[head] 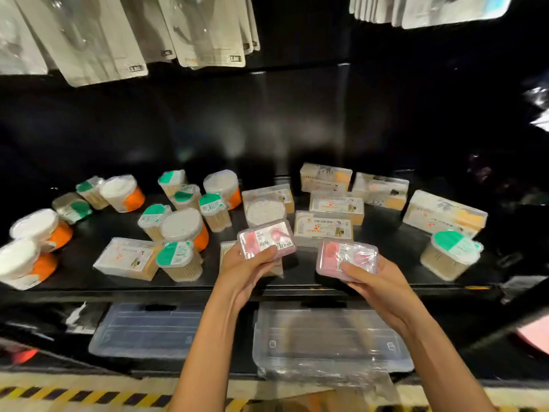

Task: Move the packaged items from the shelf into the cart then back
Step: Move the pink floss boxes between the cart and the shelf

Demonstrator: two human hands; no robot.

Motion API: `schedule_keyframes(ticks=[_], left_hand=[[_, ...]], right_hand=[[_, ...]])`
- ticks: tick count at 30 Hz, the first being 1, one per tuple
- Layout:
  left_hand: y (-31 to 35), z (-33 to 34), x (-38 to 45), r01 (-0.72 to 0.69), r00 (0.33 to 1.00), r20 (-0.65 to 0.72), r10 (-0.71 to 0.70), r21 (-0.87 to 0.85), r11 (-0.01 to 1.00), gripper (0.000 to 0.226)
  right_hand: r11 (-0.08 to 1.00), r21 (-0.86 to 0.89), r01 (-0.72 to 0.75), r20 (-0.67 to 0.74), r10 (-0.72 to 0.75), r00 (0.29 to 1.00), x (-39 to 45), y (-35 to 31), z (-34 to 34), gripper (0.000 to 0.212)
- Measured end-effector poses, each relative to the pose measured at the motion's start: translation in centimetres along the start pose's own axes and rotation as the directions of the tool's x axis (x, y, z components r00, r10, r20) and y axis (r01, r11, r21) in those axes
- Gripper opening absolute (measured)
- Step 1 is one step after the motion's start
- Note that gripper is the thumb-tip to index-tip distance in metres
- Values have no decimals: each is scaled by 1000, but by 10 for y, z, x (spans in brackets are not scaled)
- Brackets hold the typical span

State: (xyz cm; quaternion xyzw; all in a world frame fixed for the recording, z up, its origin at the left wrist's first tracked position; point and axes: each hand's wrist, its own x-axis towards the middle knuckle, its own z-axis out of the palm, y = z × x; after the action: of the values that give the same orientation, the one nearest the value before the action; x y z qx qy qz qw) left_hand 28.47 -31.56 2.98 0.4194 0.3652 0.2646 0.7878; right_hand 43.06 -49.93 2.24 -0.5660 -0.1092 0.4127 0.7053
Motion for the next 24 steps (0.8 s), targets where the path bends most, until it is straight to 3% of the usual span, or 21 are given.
schedule_keyframes(ticks=[6, 12, 19, 24], left_hand=[[-27, 19, -29, 0, 981, 192, -35, 179, 984, 46], [-72, 43, -63, -60, 906, 411, -101, 360, 931, 49], [-139, 116, -122, -84, 718, 629, -299, 505, 859, 53], [-196, 180, -192, -107, 555, 732, -395, 534, 839, 48]], right_hand=[[994, 11, 107, -225, -102, 969, -59, 27, -21, 40], [983, 34, 178, -424, -147, 894, -146, 57, -49, 56], [969, 24, 245, -671, -166, 723, -260, 79, -110, 67], [942, 25, 335, -821, -172, 545, -340, 99, -162, 49]])
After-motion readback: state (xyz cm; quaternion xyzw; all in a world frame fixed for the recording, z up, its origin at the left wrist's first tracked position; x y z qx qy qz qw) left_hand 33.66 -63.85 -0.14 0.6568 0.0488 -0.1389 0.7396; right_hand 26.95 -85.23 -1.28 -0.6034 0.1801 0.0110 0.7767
